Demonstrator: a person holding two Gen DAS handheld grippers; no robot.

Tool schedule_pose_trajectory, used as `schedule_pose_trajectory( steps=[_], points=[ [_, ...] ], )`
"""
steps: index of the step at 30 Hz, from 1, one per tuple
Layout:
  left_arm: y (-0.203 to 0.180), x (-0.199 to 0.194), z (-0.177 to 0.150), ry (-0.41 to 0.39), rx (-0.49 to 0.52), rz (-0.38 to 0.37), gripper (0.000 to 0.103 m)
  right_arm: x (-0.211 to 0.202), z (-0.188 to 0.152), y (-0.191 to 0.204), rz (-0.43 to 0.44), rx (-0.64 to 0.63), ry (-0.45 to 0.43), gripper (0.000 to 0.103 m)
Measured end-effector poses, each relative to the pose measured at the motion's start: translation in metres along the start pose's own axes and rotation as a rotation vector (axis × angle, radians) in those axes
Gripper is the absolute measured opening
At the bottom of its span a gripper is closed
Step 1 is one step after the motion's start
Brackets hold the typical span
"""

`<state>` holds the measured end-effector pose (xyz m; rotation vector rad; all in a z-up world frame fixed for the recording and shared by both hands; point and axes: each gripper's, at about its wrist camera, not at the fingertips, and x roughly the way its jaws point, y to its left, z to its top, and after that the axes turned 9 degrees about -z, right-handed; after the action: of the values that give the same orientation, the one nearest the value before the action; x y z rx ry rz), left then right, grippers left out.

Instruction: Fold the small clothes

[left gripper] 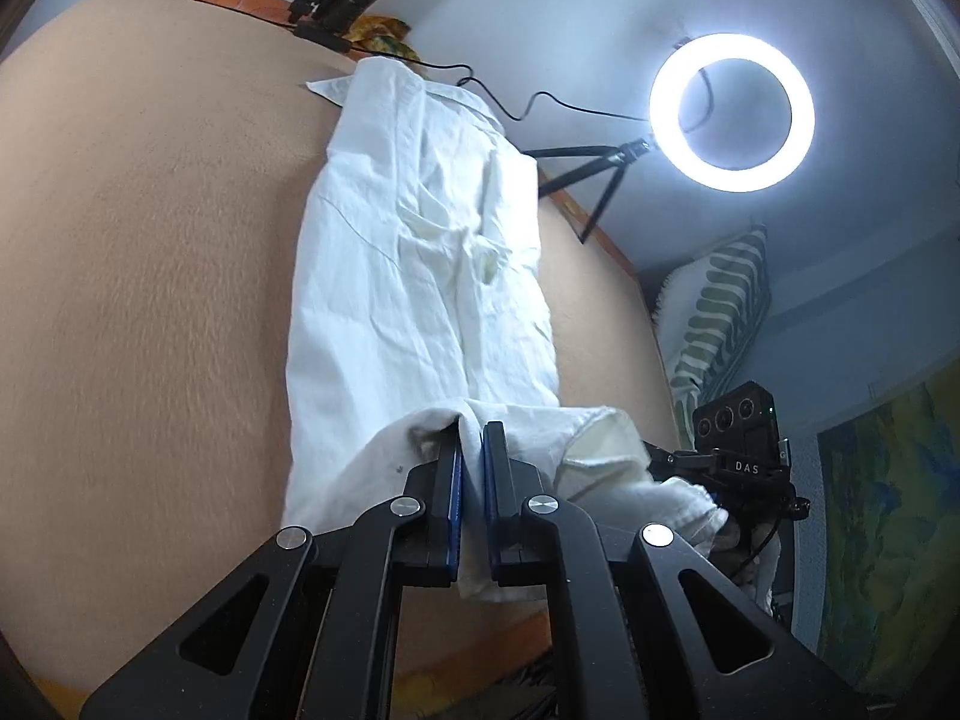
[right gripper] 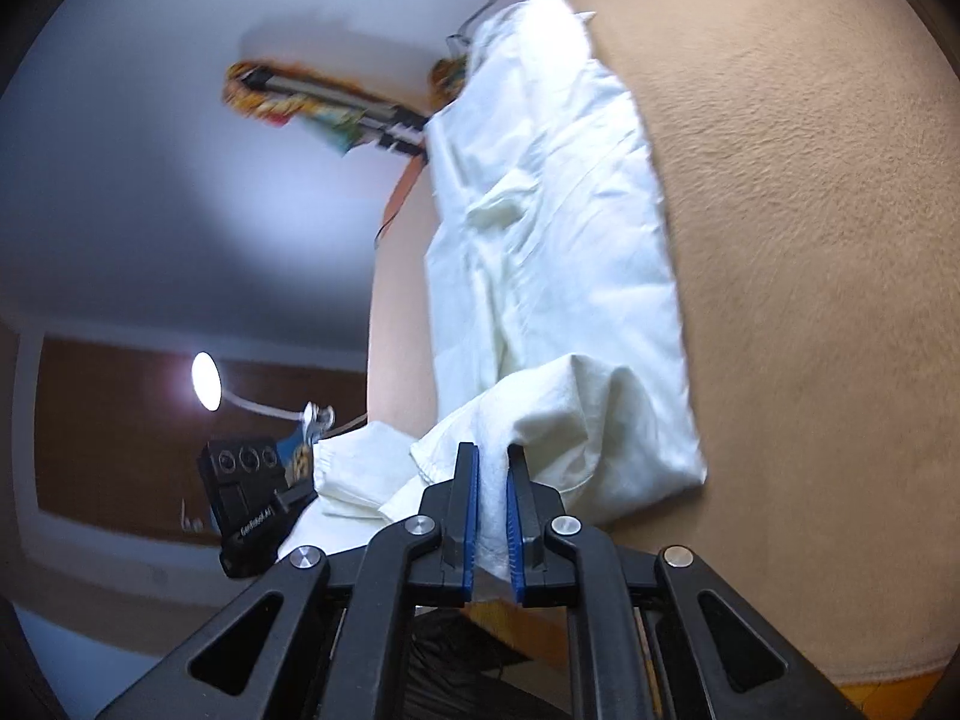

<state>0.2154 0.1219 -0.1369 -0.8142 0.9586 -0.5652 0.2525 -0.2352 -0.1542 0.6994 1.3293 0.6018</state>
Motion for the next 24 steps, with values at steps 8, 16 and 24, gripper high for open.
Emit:
schedule_pose_trajectory(
  steps=[8,16,24],
  points=[
    [0.027,0.03,0.032,0.047,-0.034,0.061,0.007,0.018,0.041,-0.013,-0.013,0.074,0.029,0.036],
    [0.028,0.009,0.044,0.014,-0.026,0.052,0.01,-0.015,0.046,-0.004,-0.064,-0.095,-0.091,0.056],
    [0.032,0.025,0.062,0.096,-0.062,0.081,0.013,-0.004,0.029,0.019,-0.246,-0.359,-0.11,0.056]
  ],
)
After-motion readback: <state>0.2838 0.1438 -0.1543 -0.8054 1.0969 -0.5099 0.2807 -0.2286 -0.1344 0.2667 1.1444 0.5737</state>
